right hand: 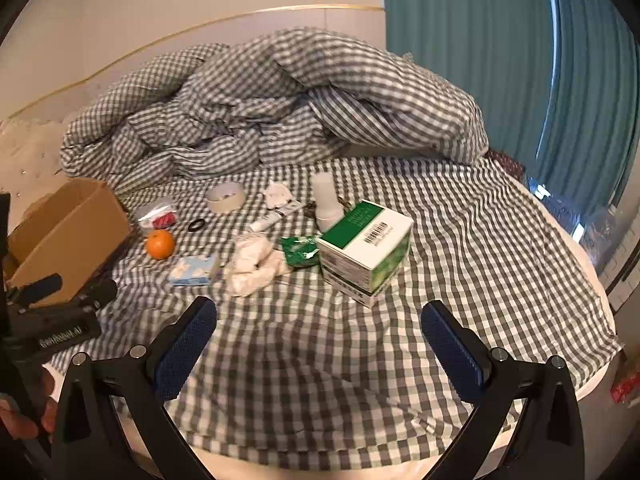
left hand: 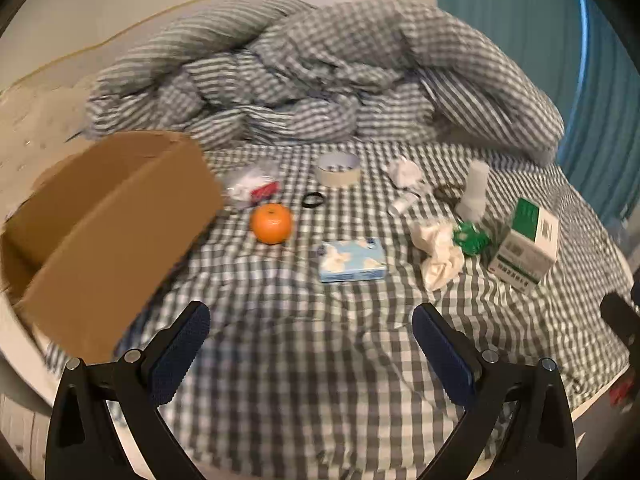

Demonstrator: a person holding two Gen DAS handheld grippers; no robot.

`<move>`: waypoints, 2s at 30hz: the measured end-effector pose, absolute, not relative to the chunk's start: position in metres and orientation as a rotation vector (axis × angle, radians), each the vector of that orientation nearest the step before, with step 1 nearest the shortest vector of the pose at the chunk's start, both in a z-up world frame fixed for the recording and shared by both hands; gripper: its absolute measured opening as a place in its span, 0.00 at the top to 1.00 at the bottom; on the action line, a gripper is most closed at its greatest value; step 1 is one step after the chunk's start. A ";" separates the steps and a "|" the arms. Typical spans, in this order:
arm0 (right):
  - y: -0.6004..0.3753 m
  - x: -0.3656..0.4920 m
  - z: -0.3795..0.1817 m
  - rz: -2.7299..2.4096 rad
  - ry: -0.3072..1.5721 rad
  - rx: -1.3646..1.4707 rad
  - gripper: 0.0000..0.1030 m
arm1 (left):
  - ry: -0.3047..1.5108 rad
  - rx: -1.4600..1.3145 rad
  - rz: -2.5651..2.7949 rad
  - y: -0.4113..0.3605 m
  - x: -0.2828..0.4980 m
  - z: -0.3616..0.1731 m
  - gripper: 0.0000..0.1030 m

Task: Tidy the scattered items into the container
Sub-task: 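Reach the left gripper to the blue floral tissue pack and grasp it, then carry the tissue pack into the box with left gripper while right carries the medicine box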

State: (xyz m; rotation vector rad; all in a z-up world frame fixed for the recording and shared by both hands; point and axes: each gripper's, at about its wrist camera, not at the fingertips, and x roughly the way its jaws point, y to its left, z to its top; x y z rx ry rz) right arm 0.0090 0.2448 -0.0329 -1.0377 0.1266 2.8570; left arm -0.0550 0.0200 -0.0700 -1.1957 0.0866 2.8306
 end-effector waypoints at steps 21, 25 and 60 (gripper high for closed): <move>0.308 -0.063 -0.090 2.753 0.262 -1.176 0.00 | 0.178 -1.382 2.732 0.066 -0.186 -0.175 0.00; 0.304 -0.070 -0.097 2.744 0.253 -1.203 0.00 | 0.110 -1.414 2.709 0.058 -0.190 -0.179 0.00; 0.275 -0.161 -0.129 2.260 0.336 -1.064 0.19 | 0.138 -1.291 2.749 0.016 -0.151 -0.144 0.26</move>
